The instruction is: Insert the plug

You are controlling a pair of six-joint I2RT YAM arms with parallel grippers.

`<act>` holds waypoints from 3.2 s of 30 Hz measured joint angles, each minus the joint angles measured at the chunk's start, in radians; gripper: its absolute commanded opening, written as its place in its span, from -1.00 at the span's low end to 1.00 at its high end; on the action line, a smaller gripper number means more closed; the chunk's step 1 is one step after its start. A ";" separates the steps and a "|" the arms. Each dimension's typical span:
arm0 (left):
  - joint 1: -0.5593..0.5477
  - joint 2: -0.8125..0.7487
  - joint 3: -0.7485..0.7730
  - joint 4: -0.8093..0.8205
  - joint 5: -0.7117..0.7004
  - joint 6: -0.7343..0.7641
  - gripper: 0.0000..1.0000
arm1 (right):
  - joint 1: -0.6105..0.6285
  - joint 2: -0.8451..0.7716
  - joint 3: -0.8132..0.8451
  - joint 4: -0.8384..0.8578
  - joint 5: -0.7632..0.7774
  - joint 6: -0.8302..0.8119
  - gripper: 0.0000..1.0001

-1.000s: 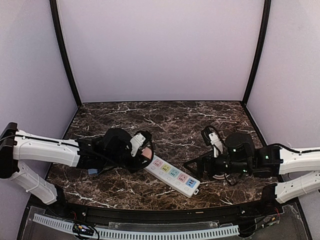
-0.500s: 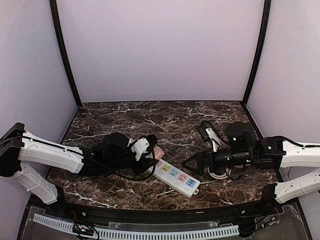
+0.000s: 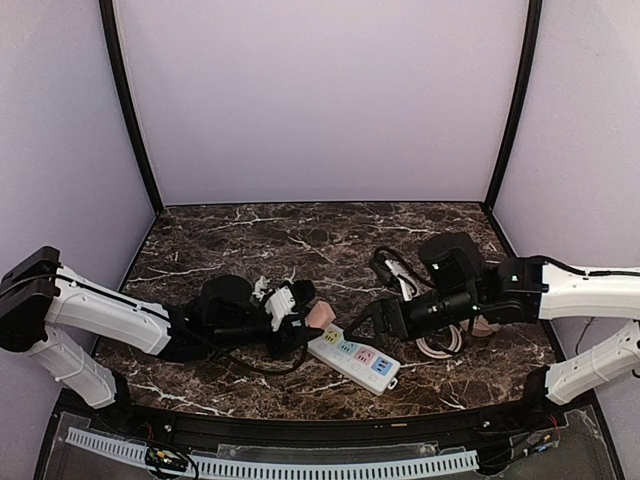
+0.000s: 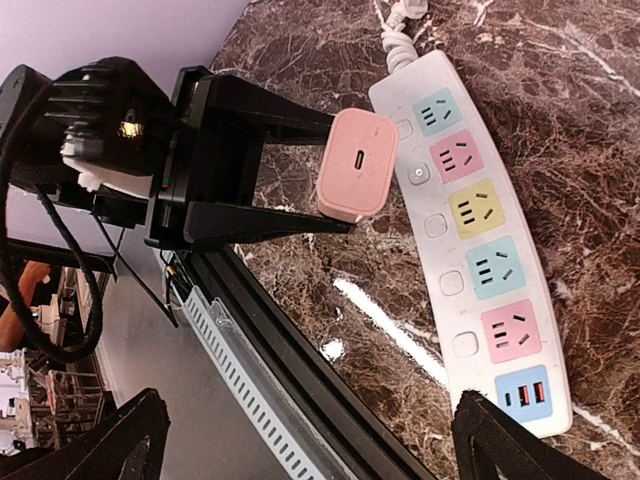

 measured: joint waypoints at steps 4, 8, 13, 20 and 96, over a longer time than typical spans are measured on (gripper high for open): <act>-0.007 0.000 -0.013 0.020 0.029 0.005 -0.98 | 0.000 0.071 0.038 -0.016 -0.031 0.021 0.97; -0.021 -0.006 -0.031 0.024 0.047 0.015 -0.98 | 0.000 0.123 0.076 -0.023 -0.039 0.047 0.96; -0.034 -0.024 -0.041 0.025 0.065 0.034 -0.99 | 0.000 0.170 0.125 -0.027 -0.039 0.082 0.89; -0.075 -0.040 -0.052 0.024 0.070 0.074 -0.98 | 0.000 0.286 0.221 -0.048 -0.062 0.114 0.82; -0.127 -0.060 -0.080 0.026 -0.020 0.142 0.97 | -0.005 0.437 0.304 -0.137 -0.159 0.092 -1.00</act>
